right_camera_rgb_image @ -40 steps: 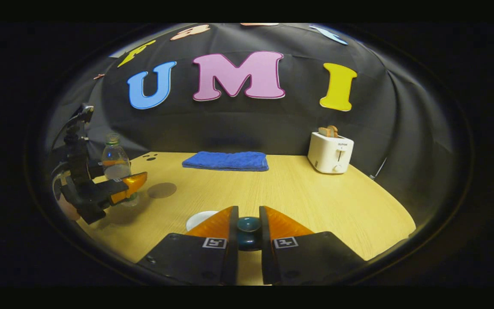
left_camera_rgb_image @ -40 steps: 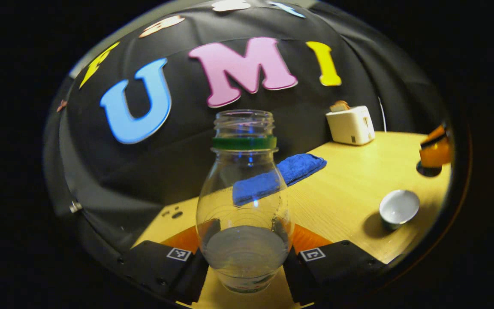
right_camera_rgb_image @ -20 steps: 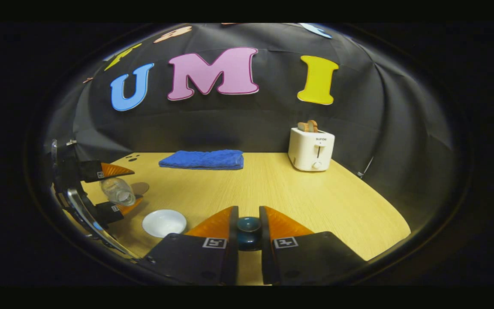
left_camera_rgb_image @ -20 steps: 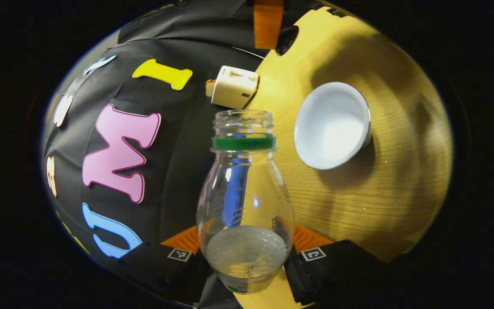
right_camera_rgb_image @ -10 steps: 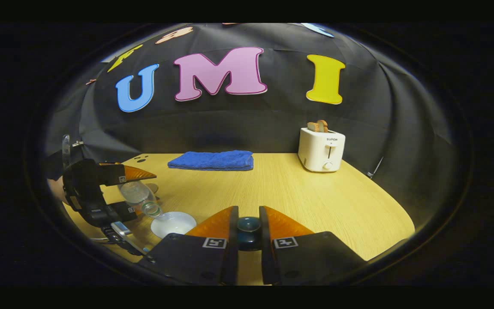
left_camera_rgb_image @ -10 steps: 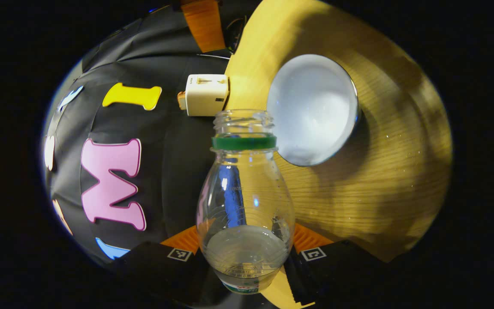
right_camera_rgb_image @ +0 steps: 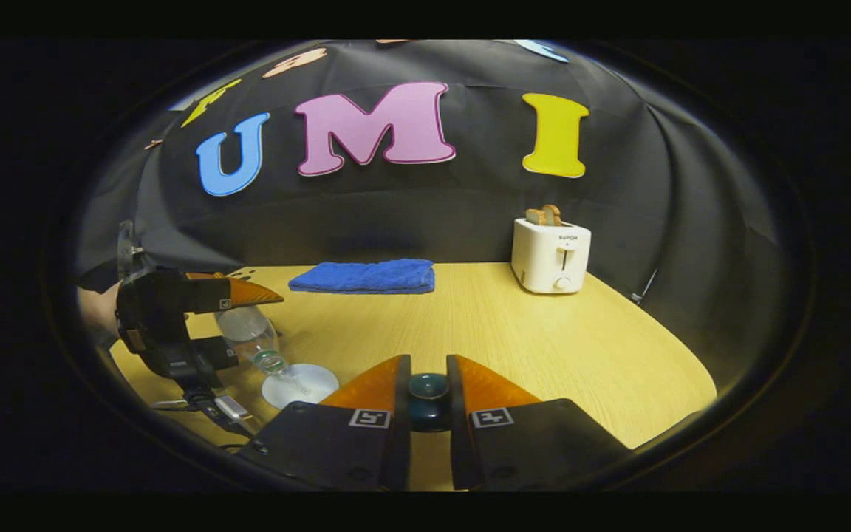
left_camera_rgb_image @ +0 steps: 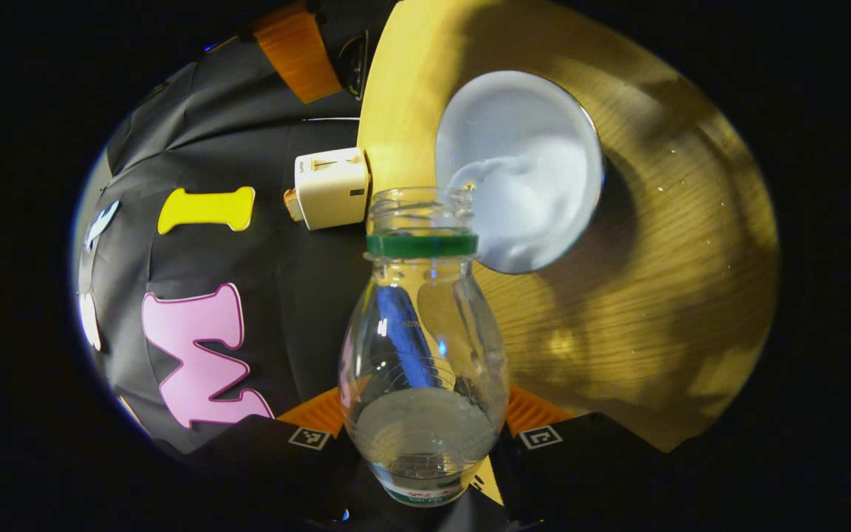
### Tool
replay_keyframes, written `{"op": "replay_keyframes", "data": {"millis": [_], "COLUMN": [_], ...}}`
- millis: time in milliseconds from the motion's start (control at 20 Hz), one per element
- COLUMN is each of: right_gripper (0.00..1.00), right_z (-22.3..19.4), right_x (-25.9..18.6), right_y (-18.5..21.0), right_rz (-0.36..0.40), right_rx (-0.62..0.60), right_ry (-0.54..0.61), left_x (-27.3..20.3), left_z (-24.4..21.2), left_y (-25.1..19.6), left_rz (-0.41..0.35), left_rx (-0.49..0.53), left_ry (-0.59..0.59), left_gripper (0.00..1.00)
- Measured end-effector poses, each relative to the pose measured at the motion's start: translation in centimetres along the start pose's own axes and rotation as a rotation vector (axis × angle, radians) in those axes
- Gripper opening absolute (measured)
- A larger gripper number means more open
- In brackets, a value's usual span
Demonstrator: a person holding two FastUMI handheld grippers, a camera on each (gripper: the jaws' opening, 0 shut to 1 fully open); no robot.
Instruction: Open the teacup lid with one hand, grasp the water bottle and pour water into the teacup with the other hand; after pouring, place the water bottle on the coaster and then close the teacup lid.
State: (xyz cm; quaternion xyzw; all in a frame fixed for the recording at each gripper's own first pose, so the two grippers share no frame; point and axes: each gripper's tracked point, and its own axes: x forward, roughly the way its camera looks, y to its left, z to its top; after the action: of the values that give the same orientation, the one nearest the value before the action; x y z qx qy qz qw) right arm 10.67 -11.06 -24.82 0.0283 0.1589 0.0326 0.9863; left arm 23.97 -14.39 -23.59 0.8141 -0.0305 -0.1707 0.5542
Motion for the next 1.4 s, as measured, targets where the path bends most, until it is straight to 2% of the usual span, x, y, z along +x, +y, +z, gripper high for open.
{"op": "replay_keyframes", "data": {"millis": [250,300,600,650,1050,1150,1400], "right_gripper": [0.3,0.25,0.25,0.3,0.3,0.25,0.25], "right_z": [-0.1,-0.1,-0.3,-0.2,-0.4,-0.5,-0.2], "right_x": [-0.3,-0.3,-0.4,-0.5,-0.9,-1.0,-1.0], "right_y": [0.2,0.2,0.8,1.0,2.1,2.4,2.7], "right_rz": [0.001,0.001,0.019,0.021,0.038,0.039,0.043], "right_rx": [0.001,0.0,-0.002,-0.004,-0.001,0.0,-0.005], "right_ry": [0.0,0.0,0.007,0.004,-0.003,-0.002,-0.009], "left_x": [0.2,0.4,0.7,0.8,1.0,1.0,0.9], "left_z": [-0.2,-0.3,-0.6,-0.7,-1.1,-1.0,0.8], "left_y": [0.0,0.0,0.2,0.2,1.9,2.6,3.9], "left_rz": [-0.01,-0.014,-0.01,-0.005,0.046,0.06,0.087], "left_rx": [0.068,0.075,0.125,0.137,0.263,0.291,0.375], "left_ry": [-0.012,-0.01,-0.021,-0.021,-0.063,-0.073,-0.142], "left_gripper": [0.77,0.77,0.77,0.77,0.77,0.77,0.77]}}
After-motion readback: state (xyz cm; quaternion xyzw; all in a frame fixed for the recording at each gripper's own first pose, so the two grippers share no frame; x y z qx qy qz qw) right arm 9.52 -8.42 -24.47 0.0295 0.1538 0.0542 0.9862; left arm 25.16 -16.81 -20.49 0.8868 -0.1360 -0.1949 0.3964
